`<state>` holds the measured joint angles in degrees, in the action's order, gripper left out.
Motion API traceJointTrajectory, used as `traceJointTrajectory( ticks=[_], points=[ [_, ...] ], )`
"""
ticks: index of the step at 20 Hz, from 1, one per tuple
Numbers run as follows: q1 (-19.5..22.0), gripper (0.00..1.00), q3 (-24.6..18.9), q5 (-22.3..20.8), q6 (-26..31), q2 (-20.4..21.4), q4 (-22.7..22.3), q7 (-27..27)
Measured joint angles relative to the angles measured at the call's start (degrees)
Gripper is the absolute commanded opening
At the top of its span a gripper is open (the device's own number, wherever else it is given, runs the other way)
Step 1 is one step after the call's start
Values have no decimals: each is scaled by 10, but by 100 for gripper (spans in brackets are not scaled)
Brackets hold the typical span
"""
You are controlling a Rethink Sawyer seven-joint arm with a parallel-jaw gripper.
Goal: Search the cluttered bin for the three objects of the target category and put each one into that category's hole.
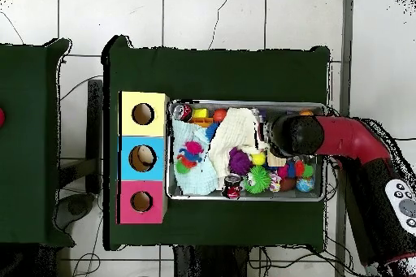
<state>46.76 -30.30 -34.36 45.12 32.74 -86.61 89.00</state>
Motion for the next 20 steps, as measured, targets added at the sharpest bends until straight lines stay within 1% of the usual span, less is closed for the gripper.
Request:
traceJointTrajectory(
  ticks=[1, 6, 9, 13, 15, 20],
  points=[
    [-2, 0, -3, 4, 10, 14, -7, 0],
    [-8, 0, -6, 16, 28, 41, -13, 0],
    [-11, 0, -9, 25, 28, 58, -16, 0],
    [-12, 0, -18, 50, 29, 89, -33, 0],
    [-12, 0, -27, 72, 29, 110, -49, 0],
    [-12, 0, -46, 110, 25, 139, -71, 0]
  ],
)
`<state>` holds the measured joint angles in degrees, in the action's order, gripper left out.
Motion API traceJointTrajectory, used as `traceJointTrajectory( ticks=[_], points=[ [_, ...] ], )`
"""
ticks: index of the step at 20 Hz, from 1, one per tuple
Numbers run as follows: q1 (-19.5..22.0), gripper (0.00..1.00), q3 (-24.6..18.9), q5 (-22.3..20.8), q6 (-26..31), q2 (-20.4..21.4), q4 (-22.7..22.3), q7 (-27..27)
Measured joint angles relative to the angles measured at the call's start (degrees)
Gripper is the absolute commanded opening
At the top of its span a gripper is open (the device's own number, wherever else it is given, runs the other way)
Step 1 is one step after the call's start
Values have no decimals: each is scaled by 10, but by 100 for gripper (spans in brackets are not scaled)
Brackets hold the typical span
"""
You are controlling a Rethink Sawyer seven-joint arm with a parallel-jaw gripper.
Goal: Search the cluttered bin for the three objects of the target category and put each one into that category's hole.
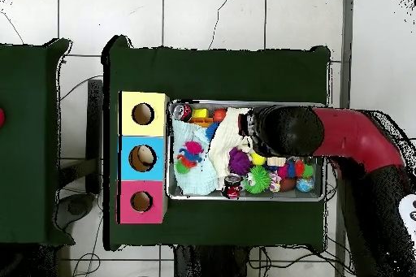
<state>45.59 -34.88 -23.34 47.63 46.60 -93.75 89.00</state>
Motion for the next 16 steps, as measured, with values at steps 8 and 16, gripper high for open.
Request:
traceJointTrajectory(
  ticks=[8, 16],
  points=[
    [-5, 0, -15, 46, -23, 35, -38, 0],
    [-65, 0, -8, 54, -44, 47, -47, 0]
  ],
)
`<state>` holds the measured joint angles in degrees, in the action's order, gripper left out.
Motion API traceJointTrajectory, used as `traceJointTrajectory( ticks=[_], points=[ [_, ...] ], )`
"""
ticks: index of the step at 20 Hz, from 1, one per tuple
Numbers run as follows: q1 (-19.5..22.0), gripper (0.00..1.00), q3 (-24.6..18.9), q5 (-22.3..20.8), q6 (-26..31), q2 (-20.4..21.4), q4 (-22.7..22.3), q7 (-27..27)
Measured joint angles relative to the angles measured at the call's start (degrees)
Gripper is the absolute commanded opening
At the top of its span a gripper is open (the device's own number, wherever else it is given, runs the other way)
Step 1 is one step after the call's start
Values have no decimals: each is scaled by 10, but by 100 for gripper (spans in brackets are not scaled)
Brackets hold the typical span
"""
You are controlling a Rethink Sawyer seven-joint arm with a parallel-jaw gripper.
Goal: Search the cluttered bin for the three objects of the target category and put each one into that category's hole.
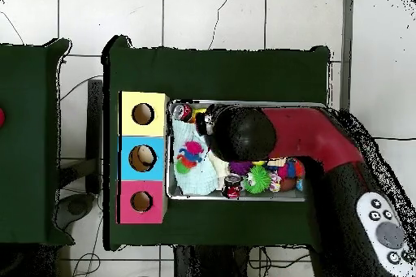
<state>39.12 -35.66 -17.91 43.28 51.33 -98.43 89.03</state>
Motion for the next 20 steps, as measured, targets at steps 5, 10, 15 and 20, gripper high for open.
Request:
traceJointTrajectory(
  ticks=[5, 10, 15, 20],
  points=[
    [-57, 0, 16, 0, 0, -2, 3, 3],
    [-119, 0, 42, 0, -3, -11, 15, 14],
    [-190, 0, 80, 0, -20, -30, 33, 35],
    [-239, 0, 110, 2, -41, -48, 51, 65]
  ],
)
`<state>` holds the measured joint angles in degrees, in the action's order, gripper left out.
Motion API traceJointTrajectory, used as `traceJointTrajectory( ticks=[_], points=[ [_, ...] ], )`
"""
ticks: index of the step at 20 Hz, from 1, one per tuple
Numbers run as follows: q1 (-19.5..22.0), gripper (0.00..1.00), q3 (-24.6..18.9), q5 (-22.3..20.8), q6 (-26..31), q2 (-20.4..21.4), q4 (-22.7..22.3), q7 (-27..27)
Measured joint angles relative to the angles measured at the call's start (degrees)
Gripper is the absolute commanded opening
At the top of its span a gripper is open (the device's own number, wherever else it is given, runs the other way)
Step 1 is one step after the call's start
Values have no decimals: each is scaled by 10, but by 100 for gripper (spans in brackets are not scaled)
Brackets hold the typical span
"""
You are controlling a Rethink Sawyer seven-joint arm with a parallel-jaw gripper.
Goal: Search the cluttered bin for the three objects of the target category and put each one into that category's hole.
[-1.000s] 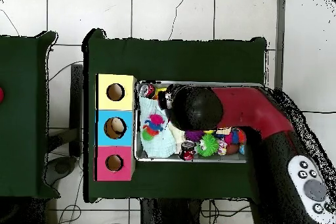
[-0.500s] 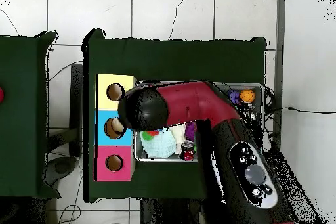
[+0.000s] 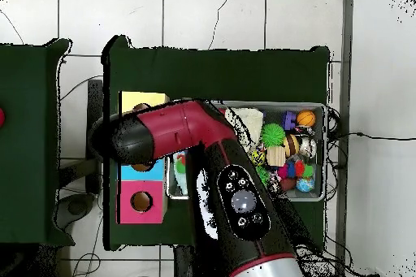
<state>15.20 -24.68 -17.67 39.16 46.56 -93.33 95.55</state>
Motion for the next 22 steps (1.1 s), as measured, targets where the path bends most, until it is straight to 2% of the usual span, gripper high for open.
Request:
traceJointTrajectory(
  ticks=[12, 21, 22],
  points=[
    [-73, 0, 84, 2, -60, -55, 58, 61],
    [-102, 0, 130, 6, -80, -92, 93, 72],
    [-110, 0, 140, 12, -80, -108, 107, 72]
  ],
)
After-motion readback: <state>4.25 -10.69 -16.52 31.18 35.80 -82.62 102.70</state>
